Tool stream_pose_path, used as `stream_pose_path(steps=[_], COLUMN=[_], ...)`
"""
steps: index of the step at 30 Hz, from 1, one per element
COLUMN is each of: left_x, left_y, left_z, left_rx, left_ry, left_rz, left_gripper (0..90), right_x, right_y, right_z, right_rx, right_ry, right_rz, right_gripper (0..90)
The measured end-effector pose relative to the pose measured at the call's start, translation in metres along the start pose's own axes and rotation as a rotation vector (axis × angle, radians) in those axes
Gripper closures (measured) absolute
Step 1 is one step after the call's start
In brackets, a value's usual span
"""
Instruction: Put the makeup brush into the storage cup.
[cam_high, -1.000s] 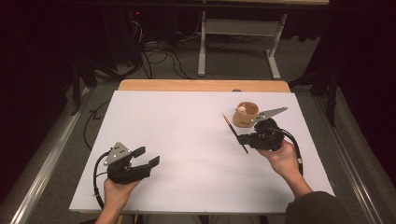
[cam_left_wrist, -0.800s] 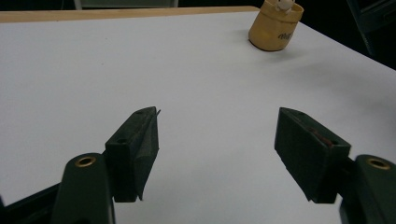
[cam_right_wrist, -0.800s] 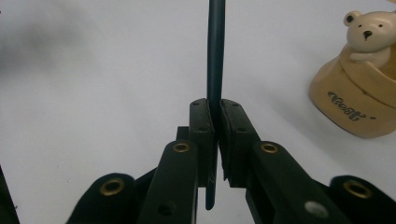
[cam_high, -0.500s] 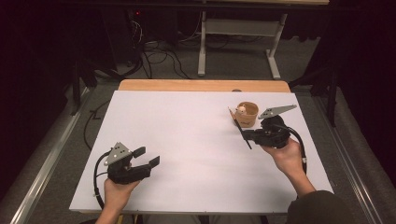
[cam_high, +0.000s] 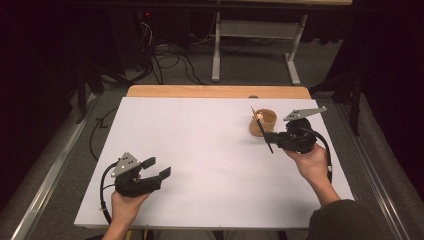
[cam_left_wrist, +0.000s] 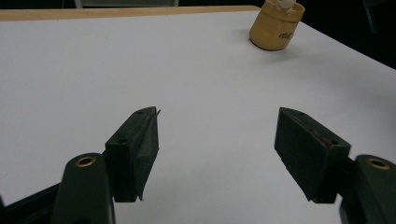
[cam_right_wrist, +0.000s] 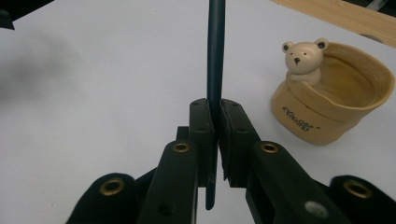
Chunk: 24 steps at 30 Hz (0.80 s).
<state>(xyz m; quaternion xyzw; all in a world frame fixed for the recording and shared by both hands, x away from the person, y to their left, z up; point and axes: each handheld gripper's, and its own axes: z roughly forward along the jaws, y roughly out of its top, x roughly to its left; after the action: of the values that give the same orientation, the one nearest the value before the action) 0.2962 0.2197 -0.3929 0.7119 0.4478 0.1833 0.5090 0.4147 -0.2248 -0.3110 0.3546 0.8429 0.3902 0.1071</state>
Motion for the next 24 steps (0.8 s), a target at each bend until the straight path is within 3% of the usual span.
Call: stream_pose_path(steps=[8,24], left_x=[0.000,0.000], left_y=[0.000,0.000], left_z=[0.000,0.000], left_rx=[0.001,0.002], left_ry=[0.001,0.001], left_rz=[0.001,0.004], left_gripper=[31.1,31.1], right_x=[-0.011,-0.023], right_y=[0.004,0.013], right_z=[-0.001,0.001], right_rx=[-0.019,-0.029], right_ry=[-0.033,-0.084], right_rz=[0.045,0.065], right_gripper=[86.1,86.1])
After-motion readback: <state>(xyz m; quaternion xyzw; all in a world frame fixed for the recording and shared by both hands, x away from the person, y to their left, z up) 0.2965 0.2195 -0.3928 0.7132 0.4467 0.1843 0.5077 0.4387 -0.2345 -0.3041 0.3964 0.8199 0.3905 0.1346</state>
